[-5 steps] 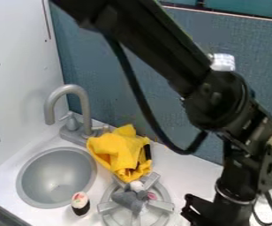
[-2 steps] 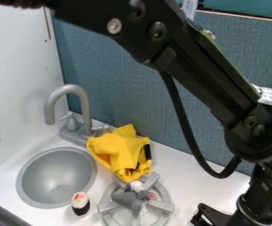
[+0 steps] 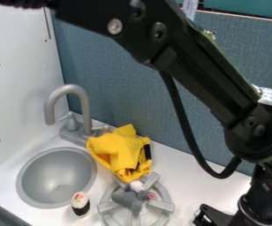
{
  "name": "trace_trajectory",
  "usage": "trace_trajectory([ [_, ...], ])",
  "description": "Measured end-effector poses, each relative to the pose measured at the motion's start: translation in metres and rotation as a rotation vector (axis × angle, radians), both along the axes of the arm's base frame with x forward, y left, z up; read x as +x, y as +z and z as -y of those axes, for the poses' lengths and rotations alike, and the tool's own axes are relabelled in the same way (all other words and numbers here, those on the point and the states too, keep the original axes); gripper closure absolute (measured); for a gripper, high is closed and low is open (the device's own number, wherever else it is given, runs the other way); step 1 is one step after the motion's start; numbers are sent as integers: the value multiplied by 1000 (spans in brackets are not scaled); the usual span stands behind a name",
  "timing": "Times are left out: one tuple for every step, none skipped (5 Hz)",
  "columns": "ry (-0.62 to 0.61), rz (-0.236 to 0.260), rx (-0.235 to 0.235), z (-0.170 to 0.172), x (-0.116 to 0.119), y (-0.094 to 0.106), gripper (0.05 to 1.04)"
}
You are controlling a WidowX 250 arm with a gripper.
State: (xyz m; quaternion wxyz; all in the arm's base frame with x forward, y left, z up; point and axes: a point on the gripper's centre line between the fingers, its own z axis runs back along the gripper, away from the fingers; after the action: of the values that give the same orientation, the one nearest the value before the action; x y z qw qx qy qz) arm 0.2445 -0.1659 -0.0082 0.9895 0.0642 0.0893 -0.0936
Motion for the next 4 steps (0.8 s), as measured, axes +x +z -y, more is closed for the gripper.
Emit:
trace_trajectory([
  [8, 40, -28, 0, 0, 13, 70],
  [23, 67, -55, -4, -2, 26, 75],
  [47, 119, -98, -17, 3, 51, 76],
  [115, 178, -103, -49, -8, 87, 76],
])
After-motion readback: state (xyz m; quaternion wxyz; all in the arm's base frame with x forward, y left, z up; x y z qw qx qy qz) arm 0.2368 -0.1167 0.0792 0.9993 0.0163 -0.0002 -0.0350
